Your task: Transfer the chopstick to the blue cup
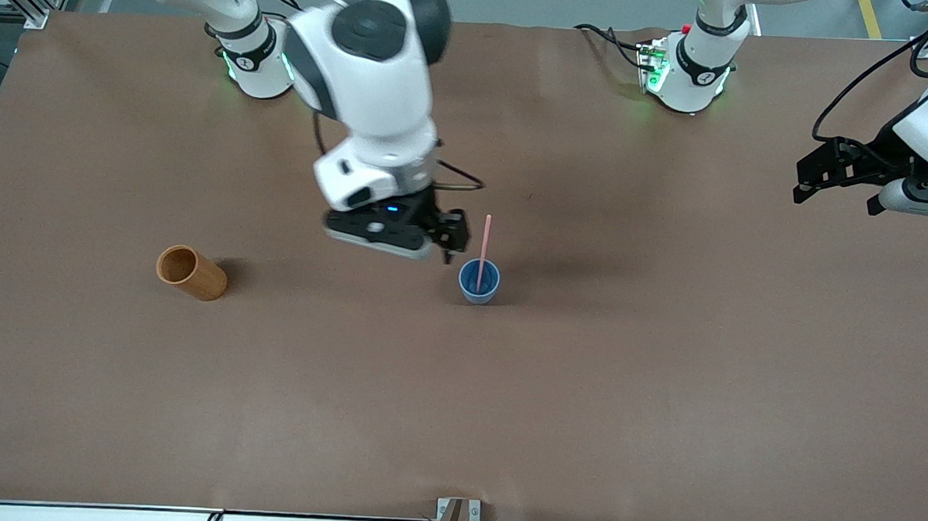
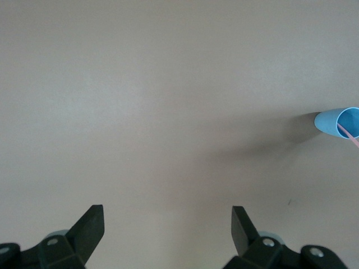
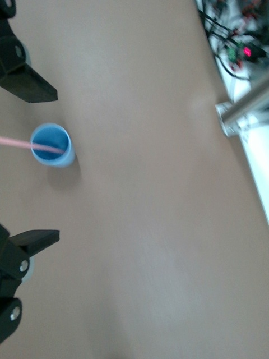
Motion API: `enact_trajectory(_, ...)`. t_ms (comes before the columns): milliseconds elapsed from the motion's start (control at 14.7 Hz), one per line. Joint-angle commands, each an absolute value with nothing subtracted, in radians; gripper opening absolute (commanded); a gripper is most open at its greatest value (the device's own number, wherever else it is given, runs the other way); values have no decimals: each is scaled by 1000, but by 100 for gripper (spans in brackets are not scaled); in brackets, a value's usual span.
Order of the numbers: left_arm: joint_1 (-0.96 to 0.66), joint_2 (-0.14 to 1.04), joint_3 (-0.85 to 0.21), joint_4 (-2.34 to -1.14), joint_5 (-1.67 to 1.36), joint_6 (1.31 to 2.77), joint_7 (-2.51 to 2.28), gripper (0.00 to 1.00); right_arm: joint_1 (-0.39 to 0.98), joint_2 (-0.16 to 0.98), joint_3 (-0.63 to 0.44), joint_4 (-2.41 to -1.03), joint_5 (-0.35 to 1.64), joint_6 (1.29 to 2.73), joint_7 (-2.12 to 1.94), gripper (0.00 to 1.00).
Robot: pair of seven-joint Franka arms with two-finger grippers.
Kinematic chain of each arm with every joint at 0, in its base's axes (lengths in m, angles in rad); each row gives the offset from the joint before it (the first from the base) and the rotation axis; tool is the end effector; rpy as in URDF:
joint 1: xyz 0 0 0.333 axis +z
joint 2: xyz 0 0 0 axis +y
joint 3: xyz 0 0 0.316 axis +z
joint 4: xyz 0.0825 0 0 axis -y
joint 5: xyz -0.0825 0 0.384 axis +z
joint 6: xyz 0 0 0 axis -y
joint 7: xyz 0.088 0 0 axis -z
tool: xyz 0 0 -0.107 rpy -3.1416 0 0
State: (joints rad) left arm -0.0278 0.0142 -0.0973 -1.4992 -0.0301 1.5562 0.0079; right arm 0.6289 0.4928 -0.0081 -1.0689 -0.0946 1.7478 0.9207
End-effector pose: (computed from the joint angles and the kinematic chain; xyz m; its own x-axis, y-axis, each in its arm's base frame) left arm 0.5534 -0.0724 0.6491 0.9902 -0.1329 0.0431 -0.1342 -0.9905 0.0311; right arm 0.5829 0.4084 0.5699 0.9382 -0.2893 0.1897 -0.2774 -0.9568 -0.0871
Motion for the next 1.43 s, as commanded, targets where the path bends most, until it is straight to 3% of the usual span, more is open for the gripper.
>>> enact_trajectory(0, -20, 6, -103, -1497, -32, 1560, 28, 100, 517, 333, 11, -1210, -103, 1686, 815, 100)
enact_trajectory(543, -20, 8, -103, -1497, -32, 1560, 28, 100, 192, 19, 11, -1511, -87, 1629, 424, 100)
enact_trajectory(1019, -20, 8, -103, -1497, -43, 1560, 14, 100, -75, -89, 9, -1555, -31, 1457, 99, 100)
enact_trajectory(1358, -23, 8, -106, -1497, -43, 1560, 6, 100, -72, -103, 12, -1582, -29, 1462, 54, 100)
